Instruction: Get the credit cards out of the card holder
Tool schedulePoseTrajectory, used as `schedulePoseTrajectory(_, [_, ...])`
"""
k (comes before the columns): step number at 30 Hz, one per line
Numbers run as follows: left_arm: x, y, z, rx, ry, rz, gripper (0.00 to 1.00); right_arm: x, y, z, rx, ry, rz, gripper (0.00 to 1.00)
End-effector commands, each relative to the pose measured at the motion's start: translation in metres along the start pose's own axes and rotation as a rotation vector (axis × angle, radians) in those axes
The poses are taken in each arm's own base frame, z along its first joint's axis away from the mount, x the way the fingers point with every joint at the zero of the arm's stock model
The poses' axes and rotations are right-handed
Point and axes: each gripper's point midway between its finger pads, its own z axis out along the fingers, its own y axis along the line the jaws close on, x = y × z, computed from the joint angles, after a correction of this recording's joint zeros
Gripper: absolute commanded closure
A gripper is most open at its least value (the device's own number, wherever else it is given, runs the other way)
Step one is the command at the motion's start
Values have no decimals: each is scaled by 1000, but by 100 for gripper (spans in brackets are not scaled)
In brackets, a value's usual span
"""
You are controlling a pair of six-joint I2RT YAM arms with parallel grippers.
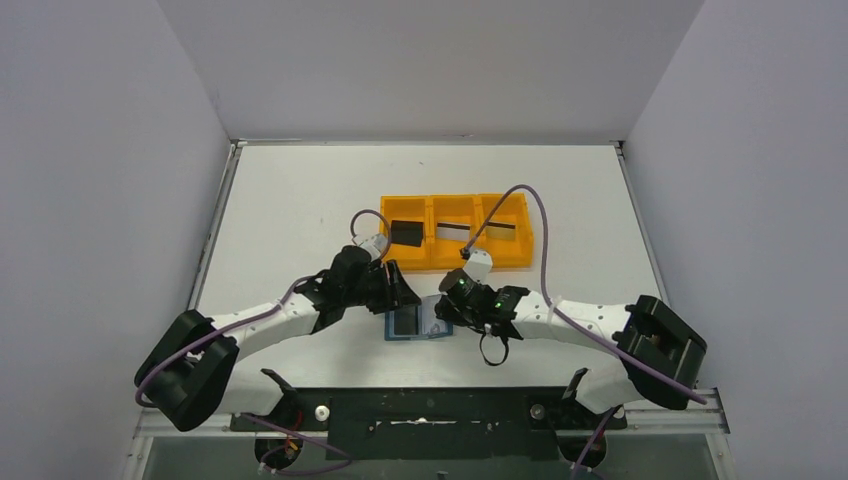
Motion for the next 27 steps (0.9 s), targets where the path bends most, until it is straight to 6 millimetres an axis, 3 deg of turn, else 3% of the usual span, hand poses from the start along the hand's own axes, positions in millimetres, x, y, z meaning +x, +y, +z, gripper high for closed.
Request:
schedulePoseTrajectory(1, [-6, -20, 2, 83, 9, 29, 54, -2, -6, 7, 67, 12, -1, 76])
schedulePoseTrajectory(10, [-2, -20, 24, 80, 80, 34, 53, 25, -38, 24, 167, 68, 18, 86])
schedulePoseTrajectory(22, [23, 22, 42, -67, 150, 19, 55, 40, -51, 31, 117, 120, 112, 89])
schedulePoseTrajectory(27, [34, 25, 49, -77, 179, 27, 57, 41, -51, 31, 88, 130, 136, 90])
